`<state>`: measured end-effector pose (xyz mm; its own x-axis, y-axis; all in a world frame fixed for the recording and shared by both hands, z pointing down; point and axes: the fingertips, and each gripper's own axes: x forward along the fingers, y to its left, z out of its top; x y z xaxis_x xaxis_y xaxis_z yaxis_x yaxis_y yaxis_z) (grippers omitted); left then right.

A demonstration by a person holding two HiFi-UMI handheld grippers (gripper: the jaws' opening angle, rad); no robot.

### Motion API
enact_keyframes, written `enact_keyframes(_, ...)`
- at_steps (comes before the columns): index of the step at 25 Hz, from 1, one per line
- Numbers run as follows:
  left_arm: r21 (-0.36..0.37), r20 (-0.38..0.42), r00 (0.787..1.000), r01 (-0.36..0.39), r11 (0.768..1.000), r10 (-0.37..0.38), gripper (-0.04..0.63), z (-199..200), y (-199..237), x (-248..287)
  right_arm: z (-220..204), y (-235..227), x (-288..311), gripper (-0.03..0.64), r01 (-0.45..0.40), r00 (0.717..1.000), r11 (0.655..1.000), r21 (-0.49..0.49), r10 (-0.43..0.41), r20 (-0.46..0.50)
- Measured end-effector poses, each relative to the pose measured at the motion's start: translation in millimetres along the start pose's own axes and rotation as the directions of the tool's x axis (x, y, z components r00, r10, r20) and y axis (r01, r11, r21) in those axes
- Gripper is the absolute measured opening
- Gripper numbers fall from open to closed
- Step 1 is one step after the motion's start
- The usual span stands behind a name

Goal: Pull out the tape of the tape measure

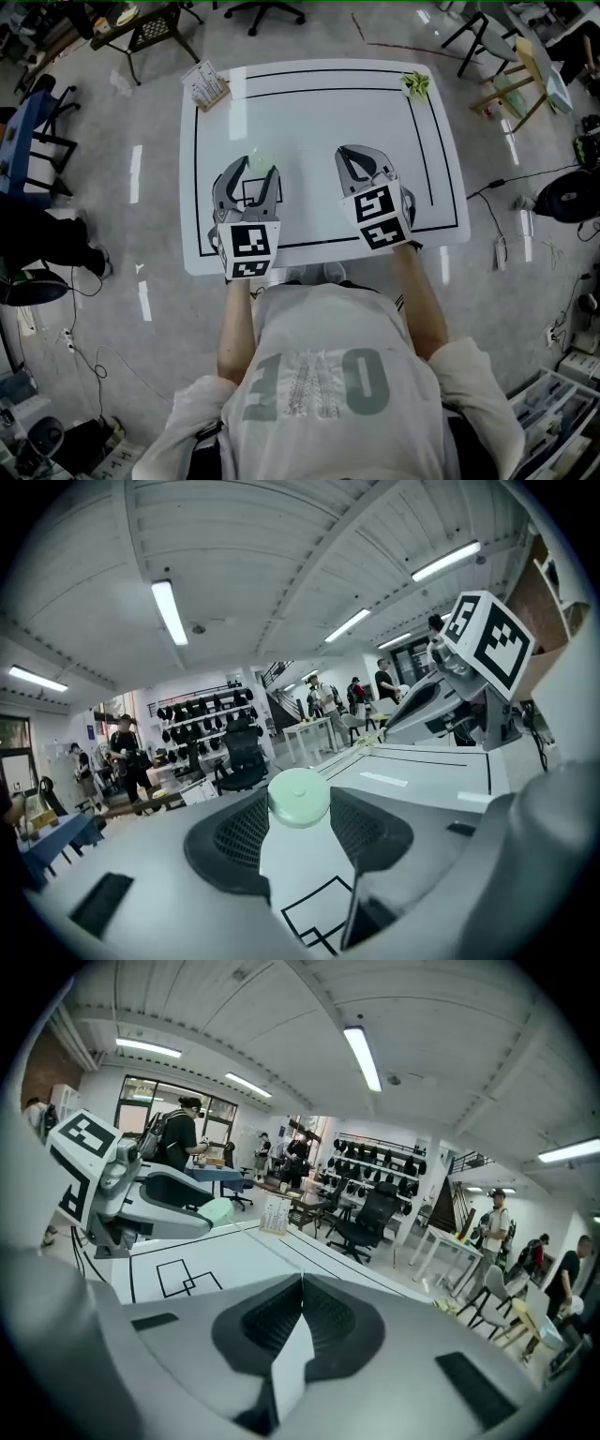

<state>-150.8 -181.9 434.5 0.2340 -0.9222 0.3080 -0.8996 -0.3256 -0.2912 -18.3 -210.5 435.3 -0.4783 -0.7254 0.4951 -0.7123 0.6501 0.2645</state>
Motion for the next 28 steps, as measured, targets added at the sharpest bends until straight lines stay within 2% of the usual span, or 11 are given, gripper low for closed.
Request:
enact_keyframes(6, -0.182, -0.125, 0.992, -0.003, 0.983, -0.021, 0.224, -28, 12, 5, -40, -37, 1, 0.031, 0.064, 0.996, 0.980, 0.190, -0.049, -0.079)
enact_keyframes(13, -0.306, -0.251, 0.966, -0.027, 0.952, -0.054, 0.224, -55, 14, 10, -82, -66, 1, 0.031, 0.139, 0.978, 0.944, 0.298, -0.083, -0.194)
enact_keyframes(18, -0.324, -0.301, 0.952, -0.053, 0.945, -0.050, 0.224, -75, 14, 8, -107, -76, -4, 0.031, 0.176, 0.965, 0.932, 0.317, -0.100, -0.242)
enact_keyframes(28, -0.331, -0.351, 0.936, -0.140, 0.933, 0.016, 0.224, -100, 40, -3, -136, -103, -20, 0.031, 0.255, 0.943, 0.905, 0.339, -0.156, -0.293)
